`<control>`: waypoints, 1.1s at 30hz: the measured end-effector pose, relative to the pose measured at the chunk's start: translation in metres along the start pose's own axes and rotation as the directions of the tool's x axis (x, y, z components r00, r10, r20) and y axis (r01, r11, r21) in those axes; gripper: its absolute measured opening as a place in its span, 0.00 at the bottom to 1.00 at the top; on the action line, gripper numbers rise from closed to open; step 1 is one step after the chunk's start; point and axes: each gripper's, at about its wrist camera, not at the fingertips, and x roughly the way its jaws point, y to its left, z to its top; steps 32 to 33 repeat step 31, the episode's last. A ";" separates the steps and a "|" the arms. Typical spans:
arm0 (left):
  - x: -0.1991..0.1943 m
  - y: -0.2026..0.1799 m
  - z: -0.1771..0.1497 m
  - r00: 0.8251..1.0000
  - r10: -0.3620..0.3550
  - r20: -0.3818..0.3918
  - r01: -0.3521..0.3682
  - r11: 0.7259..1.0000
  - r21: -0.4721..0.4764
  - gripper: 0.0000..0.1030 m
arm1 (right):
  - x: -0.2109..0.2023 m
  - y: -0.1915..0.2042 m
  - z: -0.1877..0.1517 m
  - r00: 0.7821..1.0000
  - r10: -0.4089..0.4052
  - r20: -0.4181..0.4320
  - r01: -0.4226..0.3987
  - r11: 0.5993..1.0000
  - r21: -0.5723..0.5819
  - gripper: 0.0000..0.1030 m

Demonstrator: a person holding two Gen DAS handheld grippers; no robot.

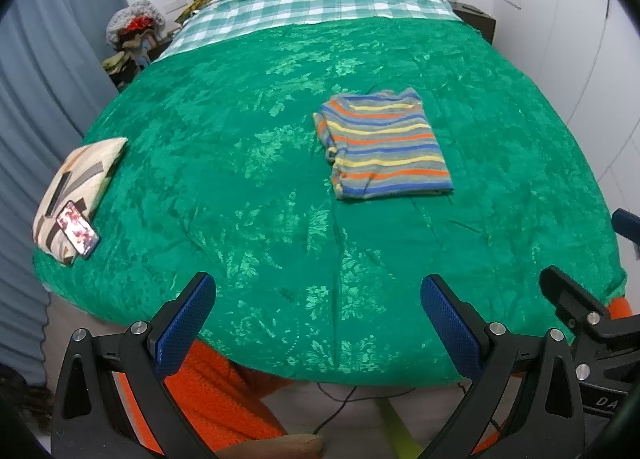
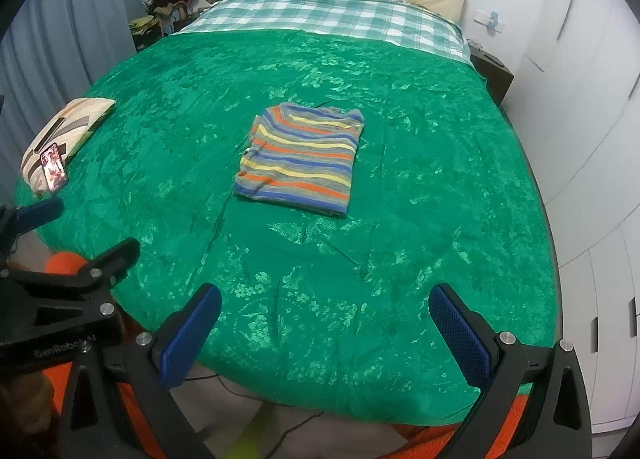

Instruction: Fold small clothes

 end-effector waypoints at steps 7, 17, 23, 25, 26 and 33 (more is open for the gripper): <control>0.001 -0.001 0.000 1.000 0.003 -0.001 -0.003 1.000 -0.002 0.99 | 0.001 -0.002 0.000 1.000 0.012 -0.007 -0.012 1.000 0.007 0.99; 0.001 0.000 0.005 1.000 0.003 0.012 -0.003 1.000 -0.007 0.99 | 0.001 -0.006 0.003 1.000 0.009 -0.003 -0.009 1.000 0.022 0.99; -0.004 -0.002 0.010 1.000 -0.006 0.030 0.006 1.000 -0.009 0.99 | -0.002 -0.010 0.004 1.000 0.004 0.008 -0.005 0.999 0.038 0.99; -0.007 -0.003 0.011 0.999 -0.013 0.039 0.014 1.000 -0.008 0.99 | -0.002 -0.012 0.005 1.000 0.001 0.011 -0.002 0.999 0.043 0.99; -0.008 -0.004 0.011 0.999 -0.019 0.047 0.019 1.000 -0.008 0.99 | -0.003 -0.012 0.005 1.000 -0.001 0.012 0.000 0.999 0.045 0.99; -0.014 -0.007 0.011 0.997 -0.016 0.069 0.016 1.000 0.001 0.99 | -0.004 -0.014 0.007 1.000 0.000 0.017 -0.001 0.999 0.052 0.99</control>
